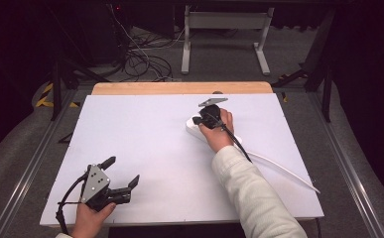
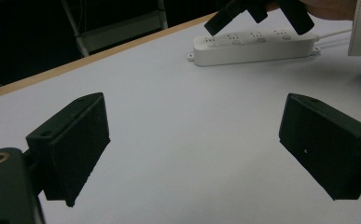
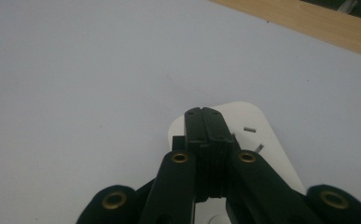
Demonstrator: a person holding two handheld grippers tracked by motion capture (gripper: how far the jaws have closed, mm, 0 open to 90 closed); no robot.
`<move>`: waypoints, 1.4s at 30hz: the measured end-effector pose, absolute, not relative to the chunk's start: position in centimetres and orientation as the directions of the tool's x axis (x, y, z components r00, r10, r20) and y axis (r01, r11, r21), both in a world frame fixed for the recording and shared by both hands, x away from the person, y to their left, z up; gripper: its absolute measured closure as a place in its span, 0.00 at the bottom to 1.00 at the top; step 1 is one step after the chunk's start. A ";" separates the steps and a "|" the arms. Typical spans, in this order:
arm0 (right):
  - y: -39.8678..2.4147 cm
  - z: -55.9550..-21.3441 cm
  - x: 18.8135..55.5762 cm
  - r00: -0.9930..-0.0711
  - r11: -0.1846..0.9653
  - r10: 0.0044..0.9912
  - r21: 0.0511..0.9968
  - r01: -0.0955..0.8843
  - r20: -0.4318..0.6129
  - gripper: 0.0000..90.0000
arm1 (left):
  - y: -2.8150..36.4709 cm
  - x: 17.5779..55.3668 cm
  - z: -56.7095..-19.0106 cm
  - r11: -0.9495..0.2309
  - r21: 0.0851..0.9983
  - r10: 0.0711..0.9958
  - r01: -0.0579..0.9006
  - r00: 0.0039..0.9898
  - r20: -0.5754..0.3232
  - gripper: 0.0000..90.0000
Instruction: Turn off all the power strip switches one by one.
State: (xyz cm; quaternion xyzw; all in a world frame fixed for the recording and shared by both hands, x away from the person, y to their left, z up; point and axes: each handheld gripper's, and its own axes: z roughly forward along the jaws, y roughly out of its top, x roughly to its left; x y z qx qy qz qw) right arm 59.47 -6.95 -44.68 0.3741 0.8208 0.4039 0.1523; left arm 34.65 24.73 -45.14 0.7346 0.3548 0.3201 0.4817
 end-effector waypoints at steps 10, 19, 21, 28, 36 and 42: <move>-6.4 -45.6 59.8 -0.672 0.419 0.740 0.757 0.501 0.035 1.00 | 24.8 34.7 -45.1 -0.284 0.934 0.830 0.215 0.543 0.128 0.10; -6.4 -45.7 59.8 -0.675 0.426 0.737 0.755 0.499 0.031 1.00 | 24.7 34.7 -45.2 -0.284 0.934 0.830 0.215 0.543 0.128 0.10; -6.4 -45.8 59.8 -0.676 0.430 0.737 0.752 0.499 0.027 1.00 | 24.7 34.7 -45.2 -0.284 0.934 0.830 0.215 0.543 0.127 0.10; -6.1 -45.9 59.7 -0.677 0.448 0.736 0.747 0.491 0.004 1.00 | 24.7 34.6 -45.2 -0.284 0.935 0.829 0.214 0.545 0.128 0.10; -6.2 -45.9 59.7 -0.673 0.438 0.740 0.747 0.499 0.015 1.00 | 24.6 34.6 -45.2 -0.289 0.933 0.828 0.214 0.546 0.131 0.10; -6.3 -45.8 59.9 -0.657 0.414 0.752 0.741 0.529 0.049 1.00 | 24.7 34.7 -45.2 -0.290 0.933 0.827 0.215 0.546 0.131 0.10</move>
